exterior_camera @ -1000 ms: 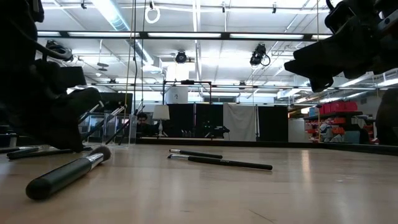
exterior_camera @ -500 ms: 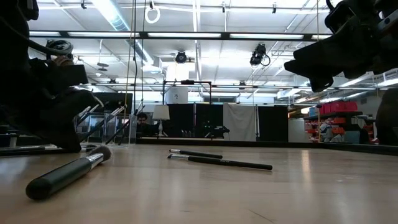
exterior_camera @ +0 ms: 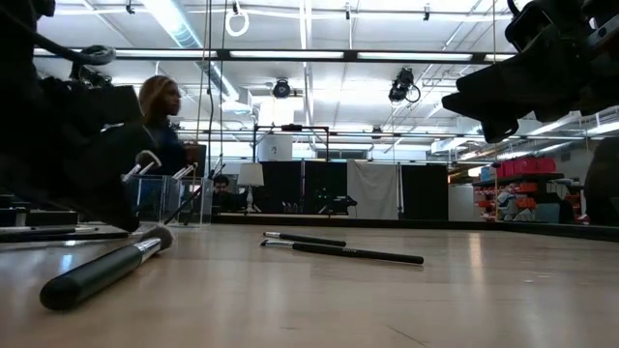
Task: Put items in baskets/containers
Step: Put the eye groomer brush into the transparent organizer
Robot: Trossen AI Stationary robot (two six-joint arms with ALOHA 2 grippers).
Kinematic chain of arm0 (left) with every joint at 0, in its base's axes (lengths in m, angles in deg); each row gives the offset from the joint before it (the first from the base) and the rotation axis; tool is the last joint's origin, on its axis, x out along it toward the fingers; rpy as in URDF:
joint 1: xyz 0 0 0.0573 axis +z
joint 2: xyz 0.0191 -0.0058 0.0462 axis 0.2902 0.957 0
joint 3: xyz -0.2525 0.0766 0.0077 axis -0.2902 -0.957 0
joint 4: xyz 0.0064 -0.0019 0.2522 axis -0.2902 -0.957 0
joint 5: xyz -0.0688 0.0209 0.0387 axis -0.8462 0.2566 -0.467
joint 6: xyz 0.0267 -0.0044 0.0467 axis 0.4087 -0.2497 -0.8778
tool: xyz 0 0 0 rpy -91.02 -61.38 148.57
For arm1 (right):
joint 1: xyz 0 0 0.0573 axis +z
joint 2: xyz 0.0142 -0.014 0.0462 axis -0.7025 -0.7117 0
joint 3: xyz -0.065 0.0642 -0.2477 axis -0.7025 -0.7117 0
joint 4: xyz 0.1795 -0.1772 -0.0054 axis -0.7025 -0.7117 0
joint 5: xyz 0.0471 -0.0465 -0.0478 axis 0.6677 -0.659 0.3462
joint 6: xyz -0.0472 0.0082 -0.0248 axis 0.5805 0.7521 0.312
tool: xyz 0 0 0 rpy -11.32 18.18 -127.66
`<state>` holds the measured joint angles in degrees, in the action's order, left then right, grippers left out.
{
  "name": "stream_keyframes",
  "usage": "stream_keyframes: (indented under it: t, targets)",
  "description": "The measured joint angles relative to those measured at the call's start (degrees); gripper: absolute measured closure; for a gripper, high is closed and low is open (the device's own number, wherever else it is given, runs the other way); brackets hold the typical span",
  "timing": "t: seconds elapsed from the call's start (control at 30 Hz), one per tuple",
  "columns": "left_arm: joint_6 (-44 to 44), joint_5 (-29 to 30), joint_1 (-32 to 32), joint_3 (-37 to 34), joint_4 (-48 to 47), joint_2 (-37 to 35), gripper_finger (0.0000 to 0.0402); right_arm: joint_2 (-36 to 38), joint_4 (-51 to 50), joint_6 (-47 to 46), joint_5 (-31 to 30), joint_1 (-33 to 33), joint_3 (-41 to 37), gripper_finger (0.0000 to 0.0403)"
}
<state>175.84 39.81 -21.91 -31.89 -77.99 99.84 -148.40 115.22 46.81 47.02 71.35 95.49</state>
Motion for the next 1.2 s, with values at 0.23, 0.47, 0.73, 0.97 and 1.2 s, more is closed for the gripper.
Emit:
stream_keyframes:
  t: [0.23,0.47,0.73,0.97,1.2]
  targets:
    - [-9.7,8.4,0.4,1.4,7.1,0.0,0.0399,0.0,0.0,0.0,0.0,0.0,0.0,0.0253]
    - [-10.5,7.4,1.7,2.0,6.0,-0.2,0.0385,0.0,0.0,0.0,0.0,0.0,0.0,0.0253]
    - [-2.6,-0.5,-0.9,2.0,-2.6,-0.2,0.0251,0.0,-0.3,0.0,0.0,0.0,0.0,0.0253]
    - [-2.8,2.0,-4.0,1.9,-2.1,3.2,0.0185,0.0,-0.3,0.0,0.0,0.0,0.0,0.0253]
    - [3.8,4.9,-5.6,2.2,-2.0,10.0,0.0218,0.0,-0.3,0.0,0.0,0.0,0.0,0.0253]
